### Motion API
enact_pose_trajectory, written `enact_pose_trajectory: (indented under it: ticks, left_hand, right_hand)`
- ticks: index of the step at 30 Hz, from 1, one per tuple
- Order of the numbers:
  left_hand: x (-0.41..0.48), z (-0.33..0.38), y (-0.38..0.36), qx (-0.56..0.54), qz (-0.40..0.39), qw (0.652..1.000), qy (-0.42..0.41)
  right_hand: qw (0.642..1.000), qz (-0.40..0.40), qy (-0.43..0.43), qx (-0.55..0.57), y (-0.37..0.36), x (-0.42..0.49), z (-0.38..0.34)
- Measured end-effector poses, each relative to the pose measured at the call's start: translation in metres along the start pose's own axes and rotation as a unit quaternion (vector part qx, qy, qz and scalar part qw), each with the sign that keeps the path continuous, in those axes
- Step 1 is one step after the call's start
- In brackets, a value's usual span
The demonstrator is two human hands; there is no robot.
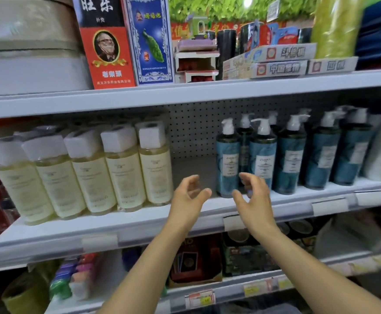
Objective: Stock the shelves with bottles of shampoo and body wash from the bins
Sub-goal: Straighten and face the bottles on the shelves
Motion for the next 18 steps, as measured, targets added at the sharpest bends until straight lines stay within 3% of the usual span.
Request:
enact_pose_trajectory:
  ticks: [6, 13, 18]
  left_hand:
    - [0.034, -0.001, -0.033, 0.079, -0.008, 0.996, 0.035]
    - [0.064, 0.002, -0.072, 0.079, -0.018, 0.996, 0.042]
    - [0.067, -0.004, -0.078, 0.096, 0.002, 0.994, 0.051]
  right_hand:
    - [0.996, 0.079, -0.042, -0.028, 0.039, 0.01, 0.018]
    - [0.994, -0.019, -0.108, -0.017, 0.039, 0.039, 0.036]
    - [0.992, -0.048, -0.118, -0.008, 0.027, 0.053, 0.057]
Point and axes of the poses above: each hand's wrist, its own x-axis towards the middle knuckle, its own y-axis out of the back of the hand, z = x × y, the point moved 8 cm from there along x, towards the middle knuckle, and after that the axes turned 3 degrees about -y, right-handed, at the moved point
